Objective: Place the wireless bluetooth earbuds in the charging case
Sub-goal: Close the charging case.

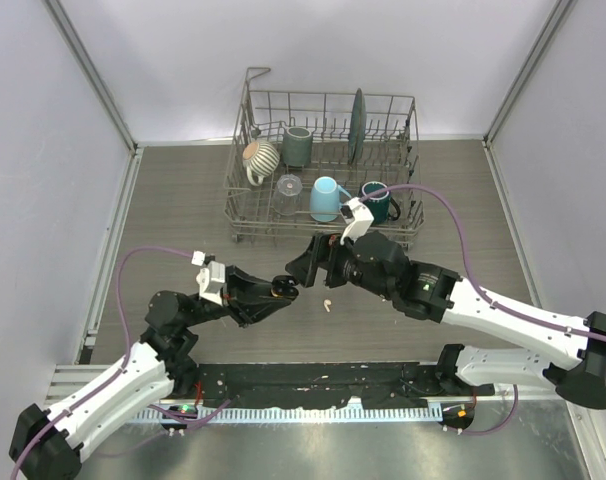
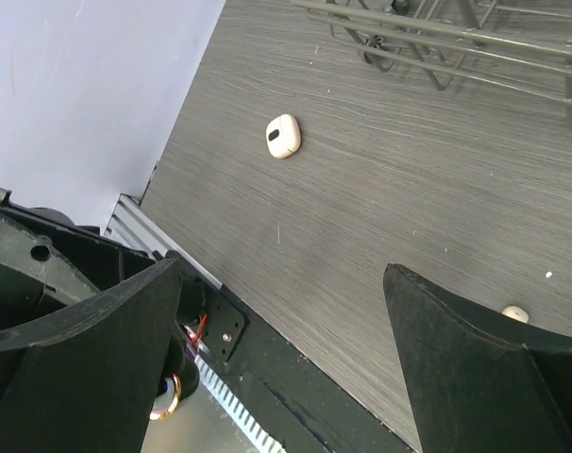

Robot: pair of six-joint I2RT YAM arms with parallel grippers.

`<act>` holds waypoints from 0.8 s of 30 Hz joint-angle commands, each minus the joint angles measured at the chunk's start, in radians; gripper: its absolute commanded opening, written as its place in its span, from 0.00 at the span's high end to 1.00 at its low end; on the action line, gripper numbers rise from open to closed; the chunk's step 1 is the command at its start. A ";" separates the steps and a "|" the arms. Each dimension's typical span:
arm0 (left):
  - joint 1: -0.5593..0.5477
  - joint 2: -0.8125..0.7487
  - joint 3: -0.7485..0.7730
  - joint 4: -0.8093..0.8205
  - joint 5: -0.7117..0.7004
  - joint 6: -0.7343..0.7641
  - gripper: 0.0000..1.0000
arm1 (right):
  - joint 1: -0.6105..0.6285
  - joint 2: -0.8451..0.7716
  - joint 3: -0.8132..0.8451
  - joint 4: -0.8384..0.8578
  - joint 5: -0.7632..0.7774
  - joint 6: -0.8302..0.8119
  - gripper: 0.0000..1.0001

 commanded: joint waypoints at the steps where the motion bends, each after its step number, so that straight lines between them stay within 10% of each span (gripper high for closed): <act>1: -0.008 0.011 0.045 0.016 0.015 -0.006 1.00 | -0.002 0.026 -0.008 0.061 -0.085 0.011 0.07; 15: -0.011 0.031 0.022 0.014 -0.091 0.004 1.00 | 0.000 -0.035 -0.094 0.066 -0.209 -0.039 0.07; 24: -0.011 0.146 0.079 -0.260 -0.250 -0.176 1.00 | -0.008 -0.257 -0.209 -0.099 0.343 0.178 0.07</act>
